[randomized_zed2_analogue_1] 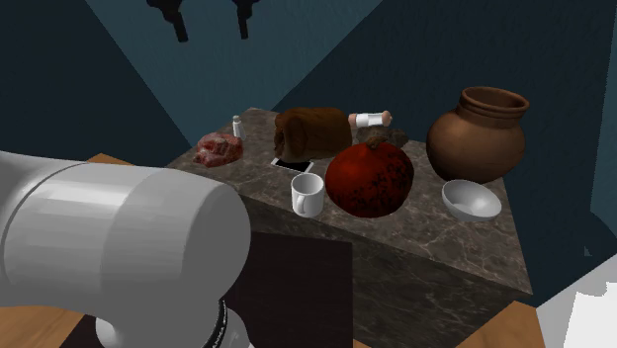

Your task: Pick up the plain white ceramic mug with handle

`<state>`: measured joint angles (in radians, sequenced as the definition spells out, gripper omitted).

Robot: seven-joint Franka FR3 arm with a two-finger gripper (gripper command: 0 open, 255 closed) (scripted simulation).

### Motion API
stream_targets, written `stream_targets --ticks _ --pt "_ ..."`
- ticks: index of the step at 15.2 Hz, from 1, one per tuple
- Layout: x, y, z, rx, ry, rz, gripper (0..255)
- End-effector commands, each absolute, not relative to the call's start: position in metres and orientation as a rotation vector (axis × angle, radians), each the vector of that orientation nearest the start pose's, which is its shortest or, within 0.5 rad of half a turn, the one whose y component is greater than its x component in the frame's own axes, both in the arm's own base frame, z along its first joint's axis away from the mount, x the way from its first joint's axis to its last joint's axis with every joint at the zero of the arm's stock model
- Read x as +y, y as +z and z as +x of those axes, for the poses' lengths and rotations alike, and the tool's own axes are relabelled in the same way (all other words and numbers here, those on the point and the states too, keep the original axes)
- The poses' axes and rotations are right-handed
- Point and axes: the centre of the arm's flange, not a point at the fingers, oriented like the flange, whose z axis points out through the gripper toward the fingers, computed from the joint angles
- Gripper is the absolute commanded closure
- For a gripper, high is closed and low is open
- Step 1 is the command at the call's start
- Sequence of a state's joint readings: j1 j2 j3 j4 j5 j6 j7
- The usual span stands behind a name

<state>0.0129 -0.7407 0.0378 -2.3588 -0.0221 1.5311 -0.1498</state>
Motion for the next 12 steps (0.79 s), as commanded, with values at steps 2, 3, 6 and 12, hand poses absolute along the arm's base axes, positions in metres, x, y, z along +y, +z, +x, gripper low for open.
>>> stream_targets --ticks 2,3,6,12 --pt "0.013 0.559 0.316 -0.304 0.137 -3.166 0" --pt "0.010 0.547 0.319 -0.307 0.132 -3.165 0" --pt "0.001 0.510 0.327 -0.315 0.114 -3.161 0" --pt "-0.017 0.436 0.345 -0.332 0.080 -3.153 0"
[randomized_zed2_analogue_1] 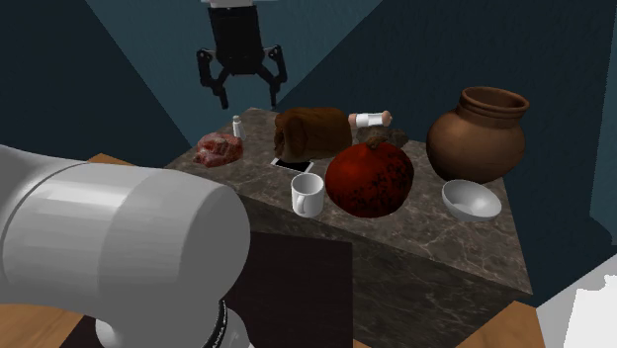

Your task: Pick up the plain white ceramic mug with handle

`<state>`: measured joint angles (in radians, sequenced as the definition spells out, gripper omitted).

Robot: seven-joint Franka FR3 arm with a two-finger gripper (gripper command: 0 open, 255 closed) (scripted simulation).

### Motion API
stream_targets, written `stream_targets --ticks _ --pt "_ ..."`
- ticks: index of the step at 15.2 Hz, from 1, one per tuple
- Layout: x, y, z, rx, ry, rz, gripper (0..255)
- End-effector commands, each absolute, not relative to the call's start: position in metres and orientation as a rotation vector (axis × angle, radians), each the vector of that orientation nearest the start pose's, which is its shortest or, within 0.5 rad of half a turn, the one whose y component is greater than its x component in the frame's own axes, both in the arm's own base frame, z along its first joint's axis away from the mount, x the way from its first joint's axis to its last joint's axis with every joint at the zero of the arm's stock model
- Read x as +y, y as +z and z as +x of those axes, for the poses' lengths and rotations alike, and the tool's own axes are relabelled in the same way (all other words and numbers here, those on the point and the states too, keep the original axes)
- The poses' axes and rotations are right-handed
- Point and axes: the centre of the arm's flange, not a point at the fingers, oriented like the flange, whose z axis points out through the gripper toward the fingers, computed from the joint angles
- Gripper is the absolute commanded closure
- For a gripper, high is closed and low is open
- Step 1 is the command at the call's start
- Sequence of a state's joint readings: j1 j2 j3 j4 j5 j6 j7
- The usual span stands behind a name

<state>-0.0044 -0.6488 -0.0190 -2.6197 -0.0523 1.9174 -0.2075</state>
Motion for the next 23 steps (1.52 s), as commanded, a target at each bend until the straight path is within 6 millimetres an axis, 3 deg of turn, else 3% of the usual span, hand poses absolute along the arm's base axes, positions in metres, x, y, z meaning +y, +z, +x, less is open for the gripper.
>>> stream_targets --ticks 1,20,23 --pt "-0.020 0.423 0.348 -0.335 0.074 -3.152 0" --pt "-0.071 0.190 0.418 -0.387 -0.033 -3.125 0" --pt "-0.073 0.169 0.421 -0.389 -0.038 -3.124 0"
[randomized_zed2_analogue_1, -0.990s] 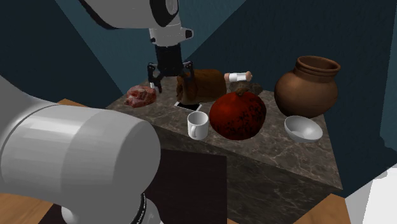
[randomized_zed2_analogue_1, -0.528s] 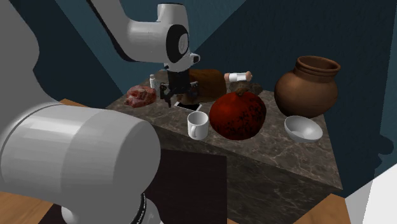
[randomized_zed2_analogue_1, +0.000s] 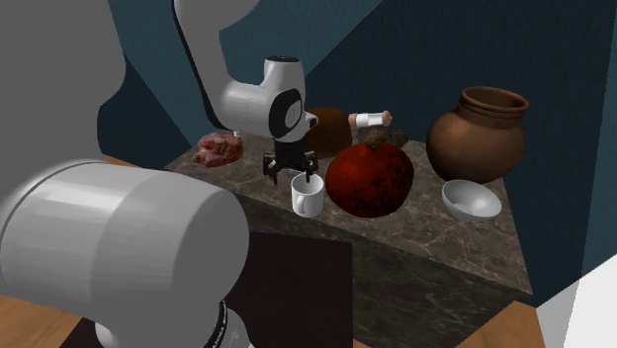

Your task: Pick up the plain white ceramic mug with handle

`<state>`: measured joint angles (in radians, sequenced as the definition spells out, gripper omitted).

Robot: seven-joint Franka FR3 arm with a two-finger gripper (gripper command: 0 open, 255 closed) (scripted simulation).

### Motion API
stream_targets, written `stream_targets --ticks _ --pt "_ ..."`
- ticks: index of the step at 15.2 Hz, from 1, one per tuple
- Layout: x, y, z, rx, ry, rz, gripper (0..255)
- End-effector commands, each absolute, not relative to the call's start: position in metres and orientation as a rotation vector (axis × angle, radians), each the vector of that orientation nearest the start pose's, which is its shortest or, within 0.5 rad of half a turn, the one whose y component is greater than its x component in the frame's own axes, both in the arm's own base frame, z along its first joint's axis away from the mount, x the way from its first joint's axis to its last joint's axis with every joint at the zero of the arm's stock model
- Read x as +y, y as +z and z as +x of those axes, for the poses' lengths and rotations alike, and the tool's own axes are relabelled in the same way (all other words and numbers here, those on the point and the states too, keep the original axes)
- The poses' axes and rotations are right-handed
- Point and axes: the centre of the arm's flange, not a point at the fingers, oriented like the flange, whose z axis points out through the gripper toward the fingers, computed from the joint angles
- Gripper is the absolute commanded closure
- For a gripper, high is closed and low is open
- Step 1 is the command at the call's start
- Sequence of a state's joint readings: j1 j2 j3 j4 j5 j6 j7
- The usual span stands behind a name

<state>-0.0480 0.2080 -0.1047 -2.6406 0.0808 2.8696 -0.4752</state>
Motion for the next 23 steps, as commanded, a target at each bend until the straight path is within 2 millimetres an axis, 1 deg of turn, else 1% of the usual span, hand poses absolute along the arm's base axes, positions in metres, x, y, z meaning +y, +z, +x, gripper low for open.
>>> stream_targets --ticks 1,5,7,8,17,23 --pt "-0.073 0.164 0.421 -0.389 -0.038 -3.124 0" --pt "-0.073 0.143 0.421 -0.389 -0.038 -3.124 0" --pt "-0.073 0.140 0.421 -0.389 -0.038 -3.124 0" --pt "-0.073 0.139 0.421 -0.389 -0.038 -3.124 255" --pt "-0.073 0.140 0.421 -0.389 -0.038 -3.124 255" --pt "-0.073 0.171 0.421 -0.389 -0.038 -3.124 255"
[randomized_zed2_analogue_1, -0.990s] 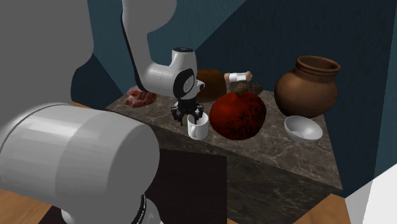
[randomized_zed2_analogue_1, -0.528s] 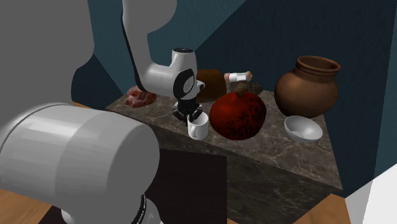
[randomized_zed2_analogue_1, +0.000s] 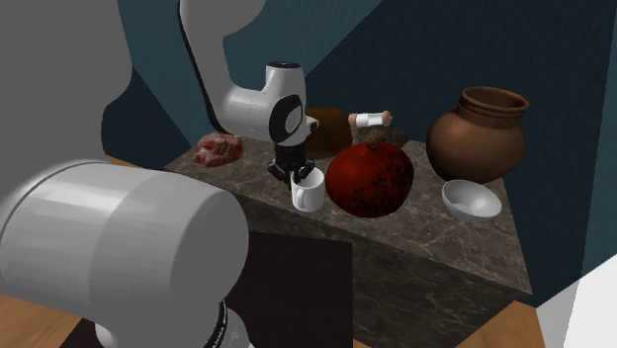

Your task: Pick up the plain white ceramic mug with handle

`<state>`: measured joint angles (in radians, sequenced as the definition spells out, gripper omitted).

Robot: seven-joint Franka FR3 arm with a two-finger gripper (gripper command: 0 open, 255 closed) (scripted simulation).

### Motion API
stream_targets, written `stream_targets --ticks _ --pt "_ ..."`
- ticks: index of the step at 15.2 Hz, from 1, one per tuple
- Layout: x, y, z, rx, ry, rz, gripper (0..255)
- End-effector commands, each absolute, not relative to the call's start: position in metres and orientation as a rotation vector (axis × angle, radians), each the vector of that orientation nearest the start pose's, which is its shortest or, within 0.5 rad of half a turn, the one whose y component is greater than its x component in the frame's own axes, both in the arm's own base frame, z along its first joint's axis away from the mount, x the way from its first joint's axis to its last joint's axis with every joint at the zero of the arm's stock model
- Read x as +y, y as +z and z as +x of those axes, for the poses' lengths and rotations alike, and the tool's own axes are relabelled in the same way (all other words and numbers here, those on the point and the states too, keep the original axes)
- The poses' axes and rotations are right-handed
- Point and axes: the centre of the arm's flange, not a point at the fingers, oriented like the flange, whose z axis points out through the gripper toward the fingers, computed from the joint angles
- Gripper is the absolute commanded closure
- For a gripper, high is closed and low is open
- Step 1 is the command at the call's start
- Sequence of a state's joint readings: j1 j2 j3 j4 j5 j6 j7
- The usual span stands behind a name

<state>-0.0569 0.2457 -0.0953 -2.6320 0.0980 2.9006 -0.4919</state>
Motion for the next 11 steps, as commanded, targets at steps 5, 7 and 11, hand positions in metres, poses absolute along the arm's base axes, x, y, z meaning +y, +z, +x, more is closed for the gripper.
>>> stream_targets --ticks 5,7,11 --pt "-0.073 0.198 0.421 -0.389 -0.038 -3.124 255" --pt "-0.073 0.208 0.421 -0.389 -0.038 -3.124 255" --pt "-0.073 0.220 0.421 -0.389 -0.038 -3.124 255"
